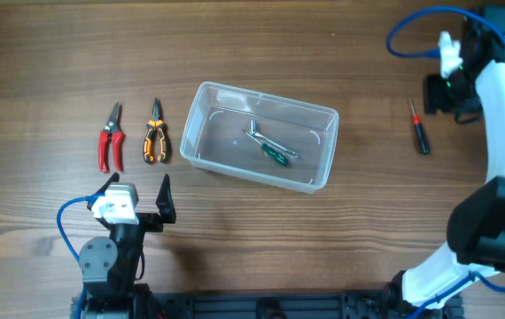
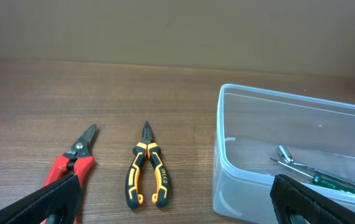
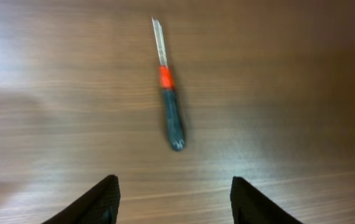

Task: Pack container
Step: 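Move right gripper to red screwdriver and grasp its handle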

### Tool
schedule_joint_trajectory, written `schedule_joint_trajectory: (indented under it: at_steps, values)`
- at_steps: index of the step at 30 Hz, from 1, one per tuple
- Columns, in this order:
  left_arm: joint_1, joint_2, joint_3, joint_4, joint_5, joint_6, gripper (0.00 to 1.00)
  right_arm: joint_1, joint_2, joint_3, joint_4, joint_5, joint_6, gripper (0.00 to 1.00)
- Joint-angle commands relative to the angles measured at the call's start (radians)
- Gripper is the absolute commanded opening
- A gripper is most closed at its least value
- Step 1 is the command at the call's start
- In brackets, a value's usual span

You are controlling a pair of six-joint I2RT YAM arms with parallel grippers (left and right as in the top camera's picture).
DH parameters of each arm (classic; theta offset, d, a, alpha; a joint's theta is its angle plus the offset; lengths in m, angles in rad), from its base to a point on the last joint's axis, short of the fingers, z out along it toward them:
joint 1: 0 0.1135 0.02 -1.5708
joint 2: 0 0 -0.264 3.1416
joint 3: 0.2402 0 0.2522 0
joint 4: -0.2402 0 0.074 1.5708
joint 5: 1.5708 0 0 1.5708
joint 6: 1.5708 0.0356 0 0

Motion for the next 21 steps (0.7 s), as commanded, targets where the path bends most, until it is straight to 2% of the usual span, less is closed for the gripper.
schedule_joint_trajectory:
  at_steps: [1, 7, 10, 21]
  values:
    - [0.001, -0.007, -0.006, 0.003, 0.002, 0.016, 1.0, -0.08, 0.04, -0.106, 0.066, 0.02, 0.0, 0.56]
    - [0.001, -0.007, -0.006, 0.003, 0.002, 0.016, 1.0, -0.122, 0.044, -0.261, 0.243, -0.033, -0.094, 0.5]
    - [0.001, -0.007, -0.006, 0.003, 0.002, 0.016, 1.0, -0.122, 0.055, -0.336, 0.34, -0.142, -0.165, 0.5]
    - [0.001, -0.007, -0.006, 0.003, 0.002, 0.016, 1.0, -0.113, 0.186, -0.371, 0.402, -0.171, -0.193, 0.45]
